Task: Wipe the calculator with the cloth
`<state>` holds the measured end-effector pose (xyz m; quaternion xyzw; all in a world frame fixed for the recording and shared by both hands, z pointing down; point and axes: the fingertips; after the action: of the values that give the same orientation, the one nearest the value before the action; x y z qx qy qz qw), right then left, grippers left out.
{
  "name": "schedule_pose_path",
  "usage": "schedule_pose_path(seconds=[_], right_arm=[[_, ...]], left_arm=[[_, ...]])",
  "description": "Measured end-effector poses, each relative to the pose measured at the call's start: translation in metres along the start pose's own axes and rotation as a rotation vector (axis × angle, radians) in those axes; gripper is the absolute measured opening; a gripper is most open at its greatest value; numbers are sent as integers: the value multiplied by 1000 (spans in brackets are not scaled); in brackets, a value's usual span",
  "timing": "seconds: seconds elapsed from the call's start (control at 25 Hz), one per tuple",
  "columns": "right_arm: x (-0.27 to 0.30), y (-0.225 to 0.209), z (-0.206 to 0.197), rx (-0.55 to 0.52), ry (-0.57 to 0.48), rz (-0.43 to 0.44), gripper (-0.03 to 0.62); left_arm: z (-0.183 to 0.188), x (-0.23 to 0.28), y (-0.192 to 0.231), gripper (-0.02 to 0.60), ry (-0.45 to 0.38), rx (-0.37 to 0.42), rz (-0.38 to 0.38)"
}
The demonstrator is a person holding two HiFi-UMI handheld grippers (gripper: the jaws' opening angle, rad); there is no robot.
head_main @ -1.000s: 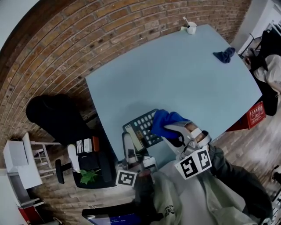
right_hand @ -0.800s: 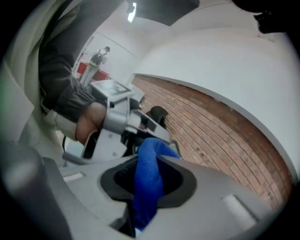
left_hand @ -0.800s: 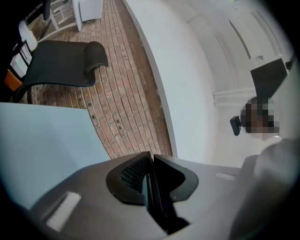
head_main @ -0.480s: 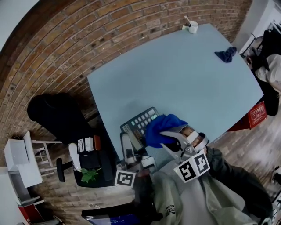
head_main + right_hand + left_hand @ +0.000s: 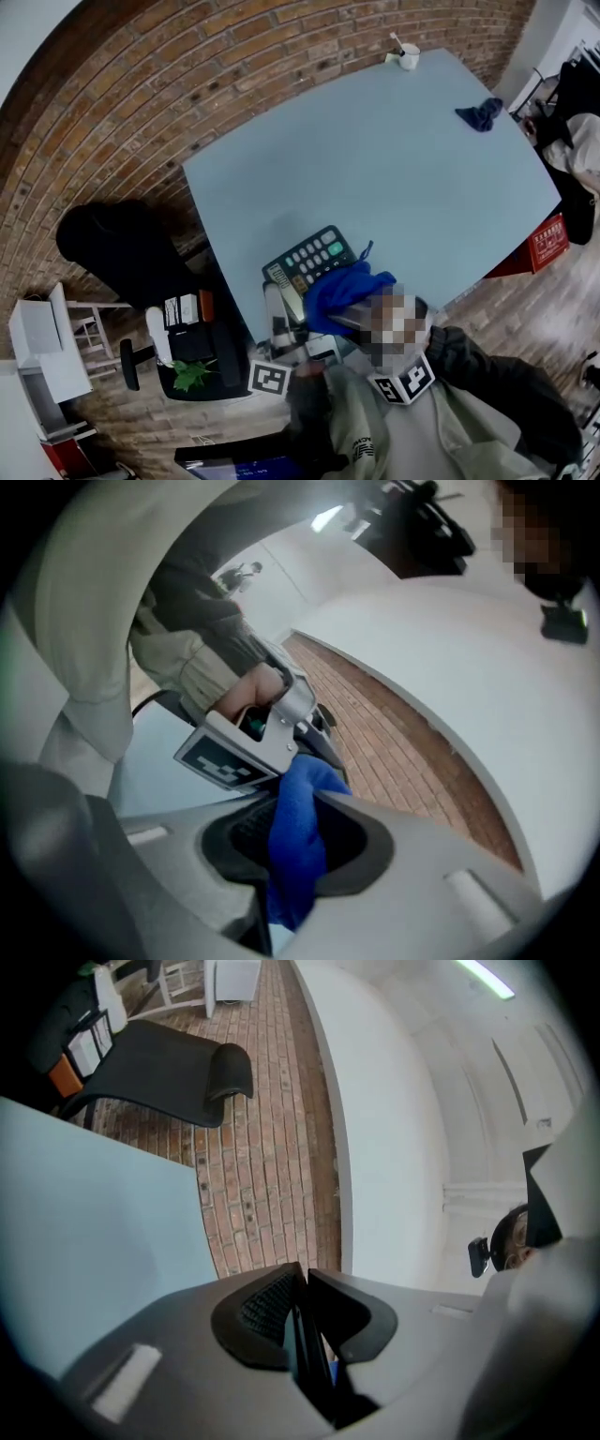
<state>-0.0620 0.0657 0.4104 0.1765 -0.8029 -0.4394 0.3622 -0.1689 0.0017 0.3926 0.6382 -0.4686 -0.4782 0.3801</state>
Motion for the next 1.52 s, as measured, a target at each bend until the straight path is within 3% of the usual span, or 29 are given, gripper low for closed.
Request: schedule_pose_path(seconds=[0.12,0.4,0.68,0.76,0.88,0.96,1.04,1.16,1.24,1.32,1.4,1.44,1.52], right_arm=[[-2,-6,-5,-104,-5,-109,78],[-8,-34,-48,-102,92,-241,80],[-8,7,14,-268,-85,-235,80],[-10,2,9,-264,-99,-259,80],[-21,-24,-14,-207,-70,-349,78],[-31,-43,-33,-24,-67,-355,80],[-38,-62,-43,286,-134,-245,80],[-40,-80,-55,898,-325,43,78],[-39,-106,-67,1266,-503,152,78],[-34,-126,-83,1520,-657,219,78],[-26,-135,-94,1678,-750,287,78],[-22,-137,-96,1705,-760,308,78],[-18,-133,-97,1644,-690,302,78]], left_arm=[[4,-1,-1,49,-21,-43,-15],[11,-5,0,52,-46,-60,-6],[-9,-1,6,51,-46,-189,-22],[-5,-4,7,51,-72,-234,-37],[2,-4,2,52,-63,-214,-60],[6,-4,-1,51,-53,-200,-80],[7,-3,-3,51,-41,-201,-108],[4,0,-4,51,-23,-228,-145],[-1,2,-6,51,-11,-275,-180],[-9,4,-10,50,17,-313,-222],[-18,7,-15,44,40,-330,-245],[-20,7,-15,44,40,-331,-241],[-20,5,-11,41,31,-302,-202]])
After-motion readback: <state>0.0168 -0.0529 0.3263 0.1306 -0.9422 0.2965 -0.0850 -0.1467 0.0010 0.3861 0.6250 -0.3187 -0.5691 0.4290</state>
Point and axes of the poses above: the fingertips, and each gripper's own axes: x forward along the fingers, y to its left, z out of its top, and after that the axes turned 13 degrees about y, right-handed
